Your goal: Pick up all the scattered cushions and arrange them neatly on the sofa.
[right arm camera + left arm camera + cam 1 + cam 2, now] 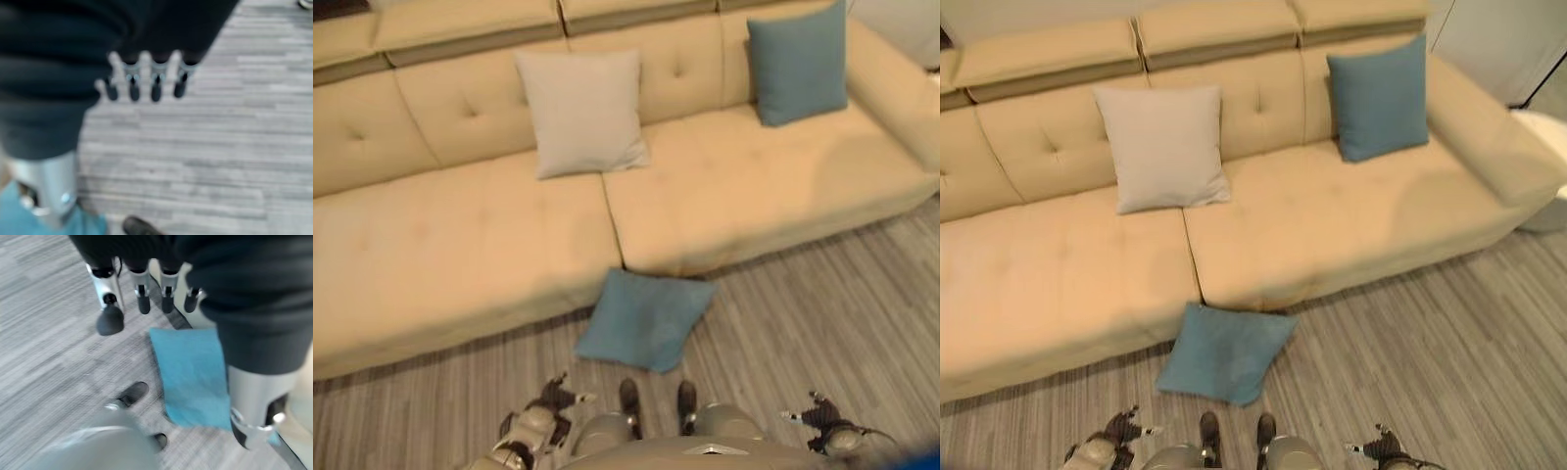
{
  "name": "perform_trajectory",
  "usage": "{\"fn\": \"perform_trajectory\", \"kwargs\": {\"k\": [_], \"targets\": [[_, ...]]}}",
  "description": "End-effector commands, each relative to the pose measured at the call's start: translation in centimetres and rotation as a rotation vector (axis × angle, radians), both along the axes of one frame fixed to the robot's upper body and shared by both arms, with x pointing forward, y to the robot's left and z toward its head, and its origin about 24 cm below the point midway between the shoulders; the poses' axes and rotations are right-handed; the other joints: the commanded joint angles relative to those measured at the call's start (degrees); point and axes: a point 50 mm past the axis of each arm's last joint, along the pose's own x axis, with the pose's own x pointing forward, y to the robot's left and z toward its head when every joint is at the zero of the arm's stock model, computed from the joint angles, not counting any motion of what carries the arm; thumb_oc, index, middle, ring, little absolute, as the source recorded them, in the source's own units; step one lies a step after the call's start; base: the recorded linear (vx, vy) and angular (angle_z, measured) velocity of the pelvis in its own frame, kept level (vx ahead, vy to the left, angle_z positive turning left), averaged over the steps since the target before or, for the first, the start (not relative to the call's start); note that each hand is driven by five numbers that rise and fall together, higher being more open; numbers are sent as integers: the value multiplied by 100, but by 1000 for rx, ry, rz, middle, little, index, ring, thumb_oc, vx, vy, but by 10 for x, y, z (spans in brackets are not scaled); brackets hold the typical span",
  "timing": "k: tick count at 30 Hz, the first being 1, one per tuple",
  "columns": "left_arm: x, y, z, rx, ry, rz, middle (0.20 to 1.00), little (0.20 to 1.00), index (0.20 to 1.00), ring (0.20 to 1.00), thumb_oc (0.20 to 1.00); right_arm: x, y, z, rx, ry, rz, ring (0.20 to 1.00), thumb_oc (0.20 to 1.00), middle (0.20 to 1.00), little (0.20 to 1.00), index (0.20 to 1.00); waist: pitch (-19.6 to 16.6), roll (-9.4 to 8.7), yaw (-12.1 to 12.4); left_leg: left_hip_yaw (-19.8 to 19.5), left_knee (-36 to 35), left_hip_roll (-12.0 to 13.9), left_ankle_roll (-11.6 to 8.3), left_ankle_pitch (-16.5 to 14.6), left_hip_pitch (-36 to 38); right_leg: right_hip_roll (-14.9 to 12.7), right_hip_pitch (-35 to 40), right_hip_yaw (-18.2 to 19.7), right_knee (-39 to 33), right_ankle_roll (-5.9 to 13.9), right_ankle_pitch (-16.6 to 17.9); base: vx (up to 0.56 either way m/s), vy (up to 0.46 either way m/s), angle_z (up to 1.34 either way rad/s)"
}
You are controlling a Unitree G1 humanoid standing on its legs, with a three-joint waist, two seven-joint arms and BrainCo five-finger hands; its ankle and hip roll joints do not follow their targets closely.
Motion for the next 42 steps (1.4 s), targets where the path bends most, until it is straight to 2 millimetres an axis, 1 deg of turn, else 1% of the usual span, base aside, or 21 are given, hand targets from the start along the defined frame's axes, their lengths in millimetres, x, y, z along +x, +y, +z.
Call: {"fn": "perform_trajectory", "kwargs": {"k": [1, 3, 4, 5, 6, 10, 12, 14, 16, 17, 19, 22, 23, 24, 26, 32, 33, 35, 36, 38, 42], "targets": [[56, -4, 43, -23, -305, 56, 1000, 1000, 1000, 1000, 1000, 42, -13, 29, -102, -197, -8, 1000, 1000, 1000, 1000, 1000, 109, -145, -123, 346, 1070, 278, 45, -909, -871, -493, -886, 517, 378, 575, -143, -147, 31, -91], [78, -3, 63, -11, -415, 106, 1000, 1000, 1000, 1000, 1000, 67, -12, 46, -151, -297, -6, 1000, 1000, 1000, 1000, 1000, 282, -96, -173, 490, 1400, 331, 129, -1014, -1349, -517, -1493, 648, 720, 572, -157, -74, 76, -64], [91, 1, 76, -11, -483, 160, 1000, 1000, 1000, 1000, 1000, 84, -13, 60, -192, -378, -18, 1000, 1000, 1000, 1000, 1000, 318, -33, -182, 511, 1645, 341, 131, -1261, -1654, -528, -1846, 752, 933, 625, -333, -23, 115, -36], [99, 3, 85, -15, -523, 189, 1000, 1000, 1000, 1000, 1000, 95, -11, 68, -207, -427, -28, 1000, 1000, 1000, 1000, 1000, 376, -17, -194, 549, 1785, 353, 164, -1316, -1841, -536, -2123, 803, 1108, 639, -317, 8, 92, -54], [99, 3, 85, -15, -523, 189, 1000, 1000, 1000, 1000, 1000, 95, -11, 68, -207, -428, -28, 1000, 1000, 1000, 1000, 1000, 366, -16, -192, 552, 1802, 357, 165, -1324, -1865, -534, -2149, 807, 1122, 640, -322, -38, 35, -62], [122, 11, 113, 32, -633, 246, 1000, 1000, 1000, 1000, 1000, 122, -8, 97, -264, -616, -80, 1000, 1000, 1000, 1000, 1000, 406, 54, -238, 624, 2259, 432, 237, -1444, -2610, -538, -2904, 971, 1411, 637, -309, -28, 29, -25], [141, 12, 136, 75, -708, 267, 1000, 1000, 1000, 1000, 1000, 140, -4, 119, -296, -744, -120, 1000, 1000, 1000, 1000, 1000, 445, 101, -272, 603, 2546, 453, 293, -1544, -3137, -550, -3468, 1048, 1694, 617, -343, -33, 18, -4], [146, 14, 143, 88, -728, 280, 1000, 1000, 1000, 1000, 1000, 146, -2, 126, -301, -781, -131, 1000, 1000, 1000, 1000, 1000, 436, 121, -286, 599, 2648, 463, 312, -1582, -3334, -543, -3685, 1071, 1821, 615, -363, -10, 23, -2], [160, 20, 168, 138, -802, 303, 1000, 1000, 1000, 1000, 1000, 157, 0, 141, -298, -860, -173, 1000, 1000, 1000, 1000, 1000, 456, 141, -276, 561, 2953, 474, 363, -1676, -3864, -521, -4206, 1147, 2102, 609, -400, -2, 28, -1], [161, 20, 168, 139, -803, 303, 1000, 1000, 1000, 1000, 1000, 158, 0, 141, -297, -861, -174, 1000, 1000, 1000, 1000, 1000, 443, 144, -276, 559, 2970, 478, 365, -1683, -3894, -520, -4234, 1147, 2115, 609, -404, 10, 5, -9], [170, 24, 186, 158, -853, 326, 1000, 1000, 1000, 1000, 1000, 166, 5, 153, -283, -925, -177, 1000, 1000, 1000, 1000, 1000, 449, 133, -282, 530, 3157, 486, 385, -1738, -4213, -514, -4502, 1171, 2218, 604, -410, 7, -10, -6], [180, 31, 207, 208, -892, 337, 1000, 1000, 1000, 1000, 1000, 173, 8, 161, -282, -961, -179, 1000, 1000, 1000, 1000, 1000, 436, 118, -303, 470, 3307, 490, 406, -1784, -4645, -502, -4915, 1194, 2352, 619, -411, 13, 24, 2], [180, 31, 207, 208, -892, 337, 1000, 1000, 1000, 1000, 1000, 173, 8, 161, -282, -961, -179, 1000, 1000, 1000, 1000, 1000, 433, 119, -303, 470, 3309, 491, 406, -1785, -4651, -502, -4920, 1194, 2354, 619, -411, 30, 53, 1], [186, 36, 223, 208, -931, 380, 1000, 1000, 1000, 1000, 1000, 178, 13, 167, -263, -994, -170, 1000, 1000, 1000, 1000, 1000, 426, 76, -319, 464, 3357, 472, 429, -1826, -4848, -503, -5054, 1225, 2260, 649, -359, 35, 59, -1], [190, 42, 238, 208, -970, 412, 1000, 1000, 1000, 1000, 1000, 180, 15, 171, -258, -1016, -165, 1000, 1000, 1000, 1000, 1000, 412, 37, -331, 433, 3339, 454, 456, -1863, -4985, -502, -5166, 1227, 2194, 695, -321, 16, 79, -4], [201, 54, 286, 214, -1079, 455, 1000, 1000, 1000, 1000, 1000, 177, 18, 169, -233, -1025, -158, 1000, 1000, 1000, 1000, 1000, 414, -87, -391, 377, 3504, 365, 549, -2004, -5304, -536, -5385, 1268, 2143, 821, -193, 18, 87, -6], [201, 54, 286, 214, -1079, 455, 1000, 1000, 1000, 1000, 1000, 177, 18, 169, -232, -1026, -158, 1000, 1000, 1000, 1000, 1000, 411, -85, -391, 375, 3506, 365, 550, -2004, -5313, -537, -5391, 1265, 2142, 822, -192, 7, 55, -6], [203, 55, 299, 182, -1121, 509, 1000, 1000, 1000, 1000, 1000, 176, 23, 165, -216, -1020, -149, 1000, 1000, 1000, 1000, 1000, 434, -145, -427, 331, 3598, 339, 548, -2030, -5473, -548, -5495, 1254, 2087, 866, -97, 18, 25, -6], [203, 55, 300, 182, -1121, 509, 1000, 1000, 1000, 1000, 1000, 176, 24, 165, -216, -1020, -149, 1000, 1000, 1000, 1000, 1000, 428, -142, -428, 326, 3603, 340, 548, -2031, -5485, -548, -5503, 1250, 2087, 866, -95, 0, 0, 0], [203, 55, 308, 118, -1171, 596, 1000, 1000, 1000, 1000, 1000, 175, 28, 163, -210, -1023, -146, 1000, 1000, 1000, 1000, 1000, 419, -172, -437, 304, 3546, 295, 541, -2039, -5532, -584, -5513, 1212, 1925, 914, -25, 0, 0, 0], [200, 53, 310, 54, -1217, 668, 1000, 1000, 1000, 1000, 1000, 174, 34, 160, -200, -1029, -141, 1000, 1000, 1000, 1000, 1000, 415, -176, -450, 258, 3497, 233, 526, -2010, -5613, -625, -5557, 1153, 1804, 970, 64, 7, -4, 2]]}}
